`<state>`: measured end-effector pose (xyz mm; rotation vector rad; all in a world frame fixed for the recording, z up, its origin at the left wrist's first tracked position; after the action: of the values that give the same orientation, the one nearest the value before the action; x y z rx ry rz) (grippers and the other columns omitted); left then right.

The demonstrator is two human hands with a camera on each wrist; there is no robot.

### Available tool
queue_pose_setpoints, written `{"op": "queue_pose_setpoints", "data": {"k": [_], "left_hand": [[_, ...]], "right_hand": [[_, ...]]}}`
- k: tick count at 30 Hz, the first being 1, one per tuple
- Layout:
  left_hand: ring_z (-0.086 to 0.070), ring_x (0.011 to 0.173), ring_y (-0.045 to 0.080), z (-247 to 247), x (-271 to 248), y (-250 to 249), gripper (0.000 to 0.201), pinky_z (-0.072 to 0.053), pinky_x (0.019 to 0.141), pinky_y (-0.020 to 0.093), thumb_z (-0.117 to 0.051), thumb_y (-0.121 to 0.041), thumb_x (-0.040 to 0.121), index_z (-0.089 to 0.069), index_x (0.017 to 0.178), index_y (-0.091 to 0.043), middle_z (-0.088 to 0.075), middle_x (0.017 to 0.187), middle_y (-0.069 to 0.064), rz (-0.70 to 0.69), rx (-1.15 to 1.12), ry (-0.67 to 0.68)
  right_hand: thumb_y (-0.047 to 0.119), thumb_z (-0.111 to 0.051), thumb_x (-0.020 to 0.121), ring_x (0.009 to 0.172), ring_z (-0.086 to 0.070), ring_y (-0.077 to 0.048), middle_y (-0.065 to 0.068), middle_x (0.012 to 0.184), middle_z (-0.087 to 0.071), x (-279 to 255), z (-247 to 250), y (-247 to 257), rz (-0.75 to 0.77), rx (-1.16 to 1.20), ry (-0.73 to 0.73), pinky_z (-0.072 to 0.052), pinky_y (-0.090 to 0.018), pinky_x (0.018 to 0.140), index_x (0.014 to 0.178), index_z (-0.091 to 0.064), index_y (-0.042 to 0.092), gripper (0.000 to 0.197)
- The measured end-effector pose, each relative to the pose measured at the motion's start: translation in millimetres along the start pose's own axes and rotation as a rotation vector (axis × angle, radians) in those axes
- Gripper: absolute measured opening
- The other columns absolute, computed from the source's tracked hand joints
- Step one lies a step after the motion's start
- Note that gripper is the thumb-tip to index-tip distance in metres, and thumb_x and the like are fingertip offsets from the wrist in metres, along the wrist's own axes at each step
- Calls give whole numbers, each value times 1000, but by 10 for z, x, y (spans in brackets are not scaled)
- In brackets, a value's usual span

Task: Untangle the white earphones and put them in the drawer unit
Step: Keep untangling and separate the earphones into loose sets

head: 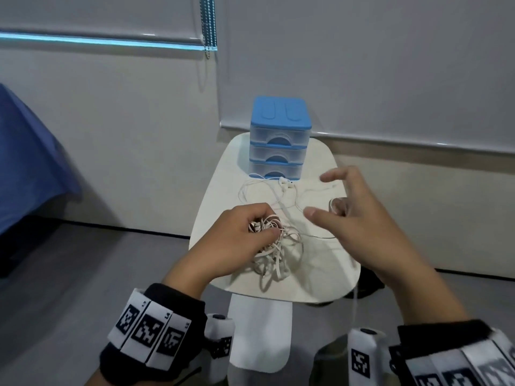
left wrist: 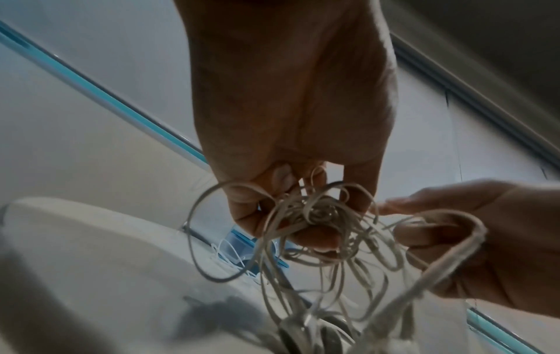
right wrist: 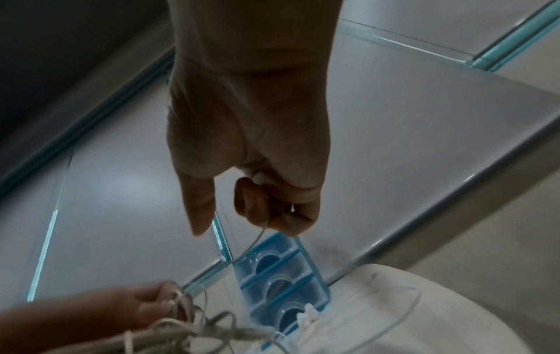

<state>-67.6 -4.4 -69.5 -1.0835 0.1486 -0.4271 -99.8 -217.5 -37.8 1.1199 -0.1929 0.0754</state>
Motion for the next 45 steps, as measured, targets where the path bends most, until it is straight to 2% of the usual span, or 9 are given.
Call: {"op": "queue_pose_setpoints", "data": {"k": [6,16,21,26,28,30,34,38,45], "left_hand": [[-57,65,7,-97,-32,-49,9,-44,64,21,-69,-19,95,-70,87,-20,-68,76,-4,34,-74,-62],[-66,72,11,-210,-34,-20,5,-49,71,27,-71,-16,95,-73,90,-18,-75,85,3,99,-182,-76],[-52,54,1,-169,-4,-89,6,-38,54,10,-69,-12,95,-71,90,-13,-63,69,-10,86,-189,-74],[-50,61,10,-94,22,-149,7,-39,60,23,-68,-12,97,-72,93,-16,-65,76,-6,64,-209,-30],[-49,68,17,-78,30,-168,7,-39,66,33,-68,-12,97,-73,95,-17,-67,80,-5,44,-217,-14],[-50,68,16,-62,34,-183,9,-41,68,33,-69,-12,97,-73,93,-19,-67,79,-9,25,-212,-24],[-53,64,13,-34,40,-217,9,-45,66,29,-71,-14,96,-74,92,-22,-66,77,-10,0,-208,-36],[-60,67,10,4,74,-215,15,-48,68,26,-73,-15,93,-78,95,-29,-73,89,-6,-18,-126,-137],[-59,63,6,51,60,-231,25,-52,67,27,-73,-7,89,-81,95,-29,-74,78,-9,-44,-95,-232]], "right_hand": [[37,-83,82,51,-35,-8,12,48,-39,-28,-156,-101,53,-182,176,-31,-31,57,87,-68,26,19],[17,-81,84,55,-28,-13,8,55,-27,-86,-99,-70,232,-62,41,-28,-29,57,84,-64,23,18],[30,-80,85,53,-41,-9,12,46,-40,34,-122,14,168,-379,165,-28,-27,54,75,-70,27,14],[24,-71,92,53,-42,-8,13,47,-45,119,-74,42,132,-373,149,-32,-29,56,76,-66,23,16],[22,-65,96,58,-45,-6,14,57,-52,126,-47,72,135,-311,143,-37,-30,60,80,-63,23,16],[24,-59,100,86,-52,-8,14,86,-58,124,-47,86,173,-347,109,-40,-34,77,84,-57,28,16],[28,-50,105,115,-33,-6,20,120,-48,88,-80,86,154,-521,-8,-15,-31,79,89,-50,32,16],[26,-47,106,104,-44,-13,13,105,-55,70,-113,50,208,-452,-21,-28,-36,83,93,-52,27,14],[20,-61,101,59,-47,-11,10,62,-58,109,-57,68,181,-130,43,-42,-31,60,82,-61,24,19]]}}
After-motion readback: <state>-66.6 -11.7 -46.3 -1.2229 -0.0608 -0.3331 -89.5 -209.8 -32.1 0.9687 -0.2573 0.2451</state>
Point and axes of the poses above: each hand's wrist, its own x-axis towards the middle knuckle, its own z-axis out of the back of the hand, y = z × x, the point moved 1 cm from there along x, towards the middle knuckle
